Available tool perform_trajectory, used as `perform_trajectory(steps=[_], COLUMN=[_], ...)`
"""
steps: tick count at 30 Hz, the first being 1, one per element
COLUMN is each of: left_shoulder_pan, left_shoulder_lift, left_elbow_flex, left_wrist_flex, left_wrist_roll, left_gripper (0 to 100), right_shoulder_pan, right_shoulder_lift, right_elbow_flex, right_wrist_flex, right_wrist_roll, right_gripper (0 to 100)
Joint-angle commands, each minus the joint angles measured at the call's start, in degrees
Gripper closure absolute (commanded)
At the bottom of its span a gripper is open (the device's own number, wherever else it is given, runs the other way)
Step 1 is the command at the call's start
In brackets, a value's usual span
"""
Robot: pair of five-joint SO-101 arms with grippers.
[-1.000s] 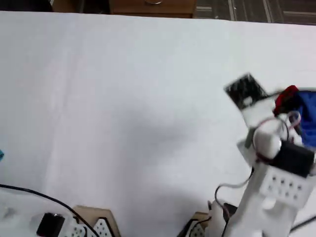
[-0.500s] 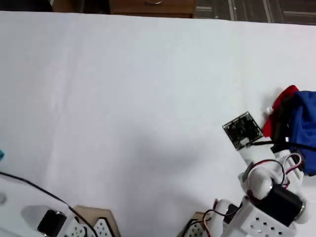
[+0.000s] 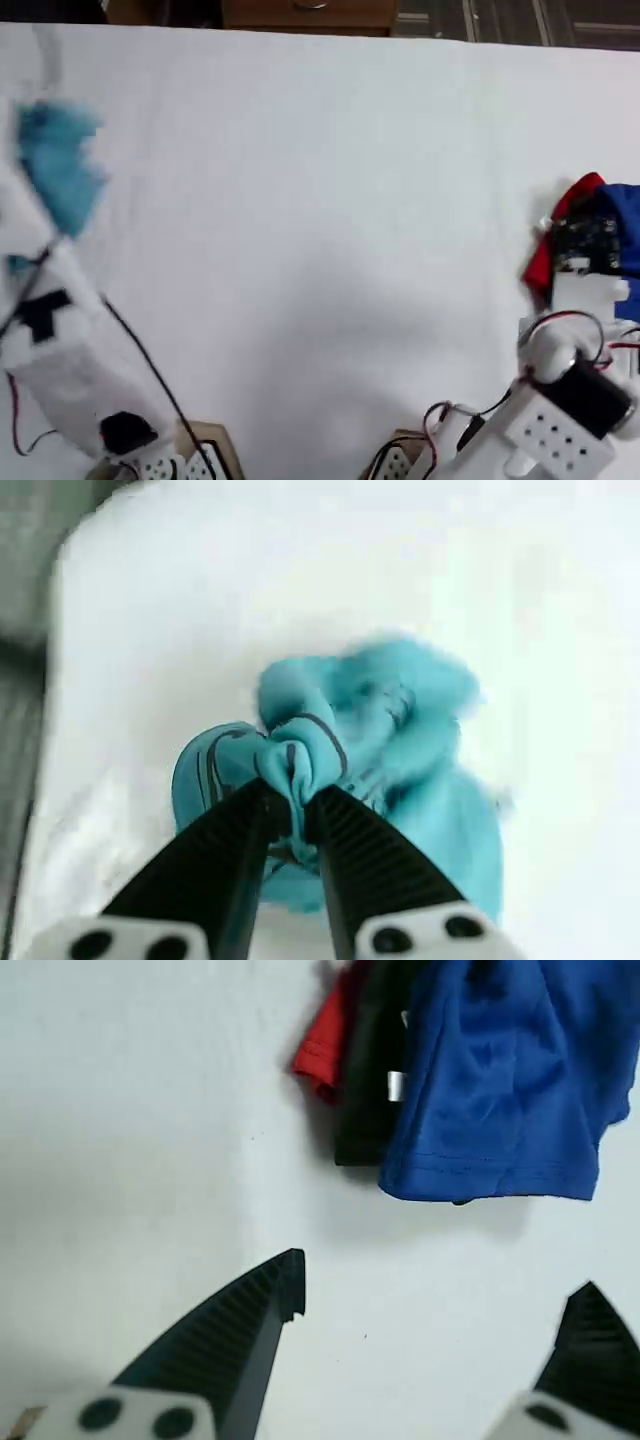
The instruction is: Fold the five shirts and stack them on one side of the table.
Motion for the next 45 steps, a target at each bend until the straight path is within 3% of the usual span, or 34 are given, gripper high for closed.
perform_trajectory(steps=[1, 4, 7, 11, 15, 19, 26, 32, 40, 45], left_shoulder_pan=[19.52, 33.23, 41.76, 43.78, 41.85, 37.01, 21.45, 3.96, -8.88, -14.07], left_shoulder_lift=[-16.26, -25.85, -33.05, -36.04, -38.33, -42.64, -48.35, -48.44, -48.79, -48.79], left_elbow_flex=[15.87, 29.76, 44.09, 59.74, 65.71, 64.04, 55.87, 67.82, 91.38, 99.82], left_wrist_flex=[1.05, 1.05, 0.88, 0.18, 0.26, 0.44, -0.18, -6.68, -21.8, -26.29], left_wrist_roll=[2.2, 3.52, 3.69, 2.73, -3.16, -5.63, -8.44, -9.14, -15.65, -18.37], left_gripper=[98, 98, 98, 95, 79, 71, 70, 70, 70, 70], right_shoulder_pan=[1.1, 1.36, 1.45, 1.1, 1.01, -4.7, -34.24, -55.6, -61.76, -64.13], right_shoulder_lift=[5.58, 11.12, 15.6, 17.54, 17.63, 18.07, 20.18, 29.58, 57.36, 79.08], right_elbow_flex=[-0.18, -0.35, -0.62, -1.67, -6.86, -10.73, -10.99, -12.66, -34.99, -55.65], right_wrist_flex=[-3.21, -4.62, -4.7, -4.44, -4.26, 0.75, 5.67, -0.31, -4.7, 0.84], right_wrist_roll=[-2.11, -2.2, -2.2, -1.85, -1.85, -1.76, -1.67, 6.33, 13.8, 14.07], right_gripper=[60.4, 60.4, 60.4, 60.4, 60.4, 60.4, 60.4, 60.4, 60.4, 60.4])
